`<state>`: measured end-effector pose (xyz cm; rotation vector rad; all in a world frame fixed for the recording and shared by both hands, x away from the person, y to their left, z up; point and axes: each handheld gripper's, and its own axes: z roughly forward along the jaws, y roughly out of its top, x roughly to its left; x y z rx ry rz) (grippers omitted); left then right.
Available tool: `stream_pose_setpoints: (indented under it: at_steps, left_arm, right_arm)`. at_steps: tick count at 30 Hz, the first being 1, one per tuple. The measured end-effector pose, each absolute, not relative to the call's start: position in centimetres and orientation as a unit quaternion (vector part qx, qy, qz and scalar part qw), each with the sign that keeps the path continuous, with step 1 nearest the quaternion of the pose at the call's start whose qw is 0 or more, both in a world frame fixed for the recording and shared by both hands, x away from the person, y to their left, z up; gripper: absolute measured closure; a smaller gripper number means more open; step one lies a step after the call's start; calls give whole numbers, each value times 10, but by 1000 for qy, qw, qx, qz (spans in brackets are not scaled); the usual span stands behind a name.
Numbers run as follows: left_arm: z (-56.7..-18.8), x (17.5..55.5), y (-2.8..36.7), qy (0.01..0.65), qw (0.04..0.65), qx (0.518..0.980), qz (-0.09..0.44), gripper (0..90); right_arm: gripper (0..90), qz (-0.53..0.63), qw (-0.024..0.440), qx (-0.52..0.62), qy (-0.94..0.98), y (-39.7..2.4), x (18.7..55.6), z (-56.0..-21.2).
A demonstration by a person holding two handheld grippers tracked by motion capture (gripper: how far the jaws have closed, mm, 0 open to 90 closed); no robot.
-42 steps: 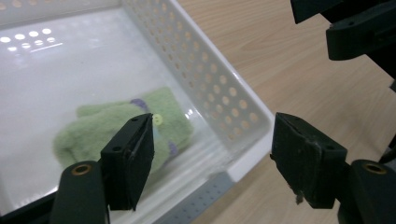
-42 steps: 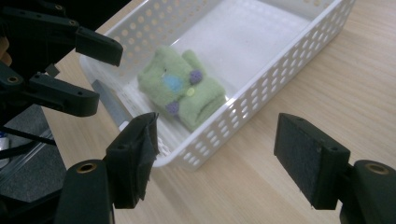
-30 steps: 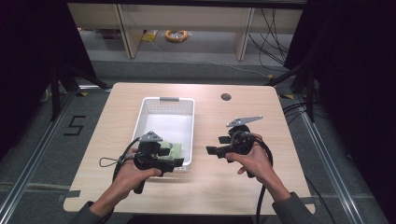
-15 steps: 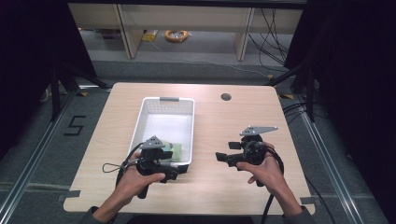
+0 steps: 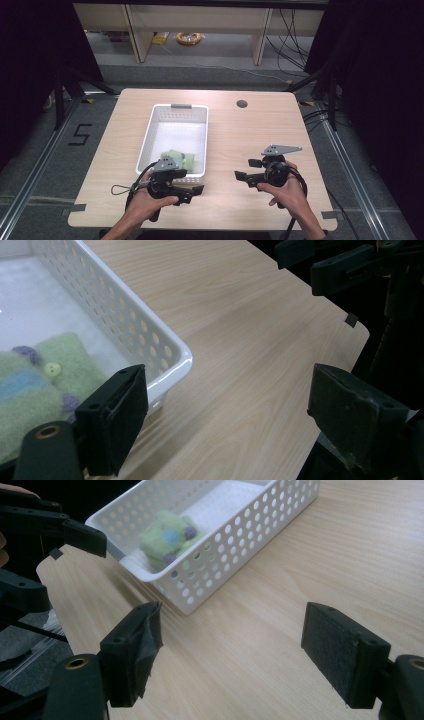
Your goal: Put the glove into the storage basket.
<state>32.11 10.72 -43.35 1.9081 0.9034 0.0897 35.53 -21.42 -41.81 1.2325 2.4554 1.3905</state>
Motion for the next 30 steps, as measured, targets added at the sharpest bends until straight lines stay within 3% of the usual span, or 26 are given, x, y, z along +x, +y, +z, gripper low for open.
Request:
stream_pose_setpoints:
  at_steps: [25, 26, 30]
  left_arm:
    - [-461, 292, 108, 357, 480, 799, 51, 157]
    - [-461, 291, 108, 359, 477, 801, 53, 157]
    - [-466, 289, 108, 357, 476, 803, 51, 157]
  right_arm:
    - [203, 465, 31, 384, 797, -230, 327, -448]
    - [203, 462, 15, 401, 791, -229, 324, -448]
    - [201, 462, 33, 384, 799, -233, 324, -453]
